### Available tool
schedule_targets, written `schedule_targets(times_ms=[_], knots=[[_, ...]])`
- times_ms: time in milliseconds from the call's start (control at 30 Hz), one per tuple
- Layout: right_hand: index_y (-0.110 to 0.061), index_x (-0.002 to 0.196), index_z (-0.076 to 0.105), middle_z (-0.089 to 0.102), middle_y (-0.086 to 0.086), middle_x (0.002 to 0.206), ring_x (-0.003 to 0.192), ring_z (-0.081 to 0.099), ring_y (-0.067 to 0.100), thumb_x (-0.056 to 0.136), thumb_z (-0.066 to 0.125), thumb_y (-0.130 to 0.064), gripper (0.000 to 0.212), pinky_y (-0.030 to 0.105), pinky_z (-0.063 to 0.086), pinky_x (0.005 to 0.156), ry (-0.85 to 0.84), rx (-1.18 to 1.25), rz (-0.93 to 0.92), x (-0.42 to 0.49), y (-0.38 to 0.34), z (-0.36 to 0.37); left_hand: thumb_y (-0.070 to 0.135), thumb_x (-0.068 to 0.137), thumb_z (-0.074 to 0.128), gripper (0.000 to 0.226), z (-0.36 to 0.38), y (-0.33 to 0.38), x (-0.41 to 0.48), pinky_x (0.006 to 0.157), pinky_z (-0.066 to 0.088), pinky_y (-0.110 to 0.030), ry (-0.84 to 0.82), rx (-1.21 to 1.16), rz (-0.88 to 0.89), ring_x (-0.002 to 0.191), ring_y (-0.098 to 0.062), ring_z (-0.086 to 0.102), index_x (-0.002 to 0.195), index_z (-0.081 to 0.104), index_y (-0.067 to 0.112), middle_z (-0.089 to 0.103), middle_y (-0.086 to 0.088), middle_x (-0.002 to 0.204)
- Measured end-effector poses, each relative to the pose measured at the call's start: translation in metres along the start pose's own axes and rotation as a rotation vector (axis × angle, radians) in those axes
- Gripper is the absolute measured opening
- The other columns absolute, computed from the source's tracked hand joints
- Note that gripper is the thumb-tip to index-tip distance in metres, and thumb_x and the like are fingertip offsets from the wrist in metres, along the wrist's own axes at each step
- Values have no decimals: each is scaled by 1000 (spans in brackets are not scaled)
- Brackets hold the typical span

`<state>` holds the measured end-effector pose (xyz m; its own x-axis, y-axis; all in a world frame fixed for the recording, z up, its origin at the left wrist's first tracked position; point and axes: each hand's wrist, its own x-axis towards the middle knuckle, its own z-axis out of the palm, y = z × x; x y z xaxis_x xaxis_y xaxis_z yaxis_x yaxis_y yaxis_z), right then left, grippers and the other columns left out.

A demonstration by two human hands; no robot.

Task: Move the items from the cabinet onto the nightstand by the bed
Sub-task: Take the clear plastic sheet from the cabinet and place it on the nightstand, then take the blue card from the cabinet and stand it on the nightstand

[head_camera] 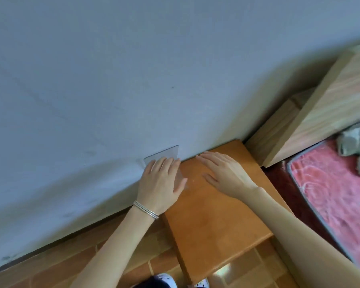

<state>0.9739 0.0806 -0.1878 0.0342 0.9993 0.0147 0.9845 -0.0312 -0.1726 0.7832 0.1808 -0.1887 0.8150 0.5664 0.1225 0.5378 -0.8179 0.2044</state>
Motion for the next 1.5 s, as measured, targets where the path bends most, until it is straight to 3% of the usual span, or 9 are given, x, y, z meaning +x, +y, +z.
schedule_targets(times_ms=[167,300,467,600,833,1033,1267,1500], knots=[[-10,134,47,53,8,133,127,45,24,92,43,-41,52,43,33,108,159,-99,204,-70,-12,-133,50,93,32,58,-110,51,26,101,40,-49,89,-37,251,120,-28,53,125,58,10,61,-10,125],[-12,137,44,47,8,139,133,36,20,94,42,-39,51,40,28,111,302,-154,410,-152,-37,-208,49,96,23,60,-177,107,33,100,40,-51,207,-157,477,118,-30,54,125,59,11,62,-9,123],[-14,139,41,41,9,144,135,34,22,95,45,-37,50,45,29,109,443,-231,750,-254,-106,-232,46,90,39,52,-212,188,14,104,31,-52,190,-245,799,122,-30,50,128,57,16,58,-7,129],[-13,140,41,39,9,145,136,33,23,94,47,-37,52,46,29,109,464,-285,1018,-327,-175,-220,45,89,44,51,-213,244,-32,105,30,-50,130,-275,1064,124,-29,47,130,55,17,56,-7,131],[-13,141,39,39,9,145,135,33,22,95,43,-41,54,44,28,110,382,-242,1464,-442,-316,-189,47,88,42,52,-196,329,-153,103,34,-49,-159,-325,1471,122,-26,51,129,57,20,59,-4,128],[-18,139,41,46,4,141,132,38,20,96,34,-48,53,44,35,106,279,-213,1876,-533,-460,-183,46,83,44,51,-213,406,-294,99,38,-46,-265,-432,1846,112,-24,58,123,62,20,64,-2,120],[-24,135,46,51,0,137,128,43,17,95,26,-53,53,42,33,107,235,-315,2237,-616,-632,-210,47,82,44,54,-267,470,-477,100,39,-49,-264,-567,2183,115,-22,55,129,56,23,60,1,125],[-22,132,49,55,0,132,122,49,17,95,27,-51,51,36,35,102,268,-484,2409,-682,-764,-255,51,84,40,55,-335,513,-627,98,42,-47,-223,-666,2316,114,-23,56,130,54,23,60,-1,125]])
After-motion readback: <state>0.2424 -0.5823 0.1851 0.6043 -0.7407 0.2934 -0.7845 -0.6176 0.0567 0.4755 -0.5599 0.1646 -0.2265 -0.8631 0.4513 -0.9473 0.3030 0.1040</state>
